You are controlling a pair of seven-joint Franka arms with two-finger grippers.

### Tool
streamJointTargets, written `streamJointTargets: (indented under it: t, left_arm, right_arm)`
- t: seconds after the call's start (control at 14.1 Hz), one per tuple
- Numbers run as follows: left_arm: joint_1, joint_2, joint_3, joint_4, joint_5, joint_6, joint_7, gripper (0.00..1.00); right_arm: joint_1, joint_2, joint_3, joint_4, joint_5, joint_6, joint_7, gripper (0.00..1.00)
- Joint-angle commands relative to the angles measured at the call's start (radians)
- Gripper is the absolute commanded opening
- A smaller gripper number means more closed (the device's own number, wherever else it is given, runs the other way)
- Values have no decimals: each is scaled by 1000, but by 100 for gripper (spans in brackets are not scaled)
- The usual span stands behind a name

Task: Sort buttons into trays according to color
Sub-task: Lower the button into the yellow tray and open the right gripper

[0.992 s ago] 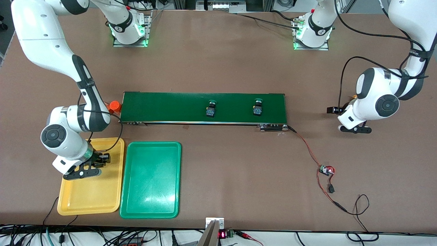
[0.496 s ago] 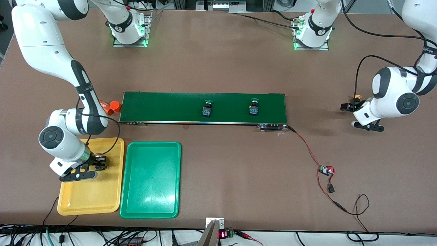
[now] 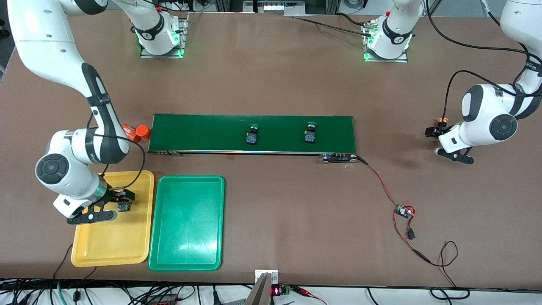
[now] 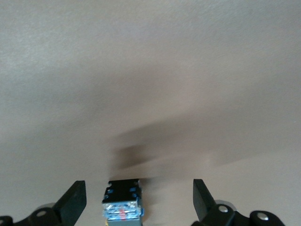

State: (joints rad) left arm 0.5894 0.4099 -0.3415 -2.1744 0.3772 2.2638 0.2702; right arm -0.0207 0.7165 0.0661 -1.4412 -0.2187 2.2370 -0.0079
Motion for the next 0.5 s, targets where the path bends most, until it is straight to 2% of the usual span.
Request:
streamJointTargets:
  t: [0.0, 0.21, 0.43]
  left_arm:
    - [32, -11, -13, -16, 23, 8, 26, 100]
    - [76, -13, -14, -34, 23, 6, 62, 100]
    - [107, -20, -14, -61, 23, 6, 90, 100]
  right_arm:
    - [41, -87, 1, -5, 28, -140, -1, 100]
    - [90, -143, 1, 22, 84, -275, 6, 100]
    - [149, -180, 1, 21, 137, -345, 133, 100]
